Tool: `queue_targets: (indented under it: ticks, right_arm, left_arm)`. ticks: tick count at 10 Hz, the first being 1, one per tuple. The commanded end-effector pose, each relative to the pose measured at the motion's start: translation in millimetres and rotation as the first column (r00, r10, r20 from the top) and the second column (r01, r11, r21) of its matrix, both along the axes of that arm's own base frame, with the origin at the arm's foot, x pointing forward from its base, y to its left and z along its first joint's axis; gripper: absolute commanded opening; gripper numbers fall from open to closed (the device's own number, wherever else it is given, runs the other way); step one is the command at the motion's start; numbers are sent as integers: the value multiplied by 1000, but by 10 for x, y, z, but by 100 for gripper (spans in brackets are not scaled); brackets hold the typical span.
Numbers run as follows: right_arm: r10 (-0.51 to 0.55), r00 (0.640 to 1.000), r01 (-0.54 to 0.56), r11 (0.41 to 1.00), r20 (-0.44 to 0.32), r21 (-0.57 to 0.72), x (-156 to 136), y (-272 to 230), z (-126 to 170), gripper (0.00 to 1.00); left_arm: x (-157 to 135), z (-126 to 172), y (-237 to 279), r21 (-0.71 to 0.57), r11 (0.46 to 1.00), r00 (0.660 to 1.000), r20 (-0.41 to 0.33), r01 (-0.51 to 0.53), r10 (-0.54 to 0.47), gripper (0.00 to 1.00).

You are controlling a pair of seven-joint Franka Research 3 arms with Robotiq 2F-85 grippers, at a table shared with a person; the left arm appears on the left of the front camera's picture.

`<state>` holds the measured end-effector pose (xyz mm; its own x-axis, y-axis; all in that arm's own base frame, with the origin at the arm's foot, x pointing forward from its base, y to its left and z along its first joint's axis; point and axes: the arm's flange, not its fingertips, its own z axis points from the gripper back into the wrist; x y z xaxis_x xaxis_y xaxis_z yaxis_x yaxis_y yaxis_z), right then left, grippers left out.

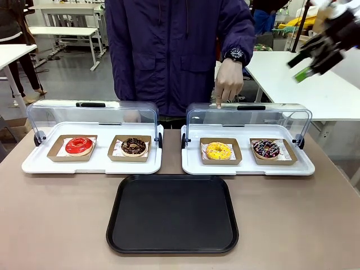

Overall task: Move the third donut from the left to the tray.
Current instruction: Pick up the Paper togo box containing the Donut indicated by the person and place it on the Handle tray.

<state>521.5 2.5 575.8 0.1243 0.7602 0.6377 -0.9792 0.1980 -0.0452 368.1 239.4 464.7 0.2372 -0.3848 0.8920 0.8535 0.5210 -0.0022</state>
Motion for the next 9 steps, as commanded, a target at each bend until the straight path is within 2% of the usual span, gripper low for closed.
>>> queue_targets:
  ticks: [1,3,7,8,9]
  right_arm:
    - [-67,998,65,993,-19,-94,22,333,-274,100]
    - [-50,997,38,979,-56,-202,-68,718,-512,100]
    - [13,1000,-21,931,-24,-364,-328,1203,-908,100]
    - [0,1000,10,929,27,-369,-407,1208,-848,100]
    - [41,998,-54,950,-48,-309,-216,1161,-846,100]
  left_arm:
    - [-18,15,1,5,1000,1000,3,11,-11,100]
    - [-18,15,1,5,1000,1000,3,11,-11,100]
    - [-18,15,1,5,1000,1000,3,11,-11,100]
    - [-18,15,1,5,1000,1000,3,11,-11,100]
    - [-18,15,1,5,1000,1000,3,11,-11,100]
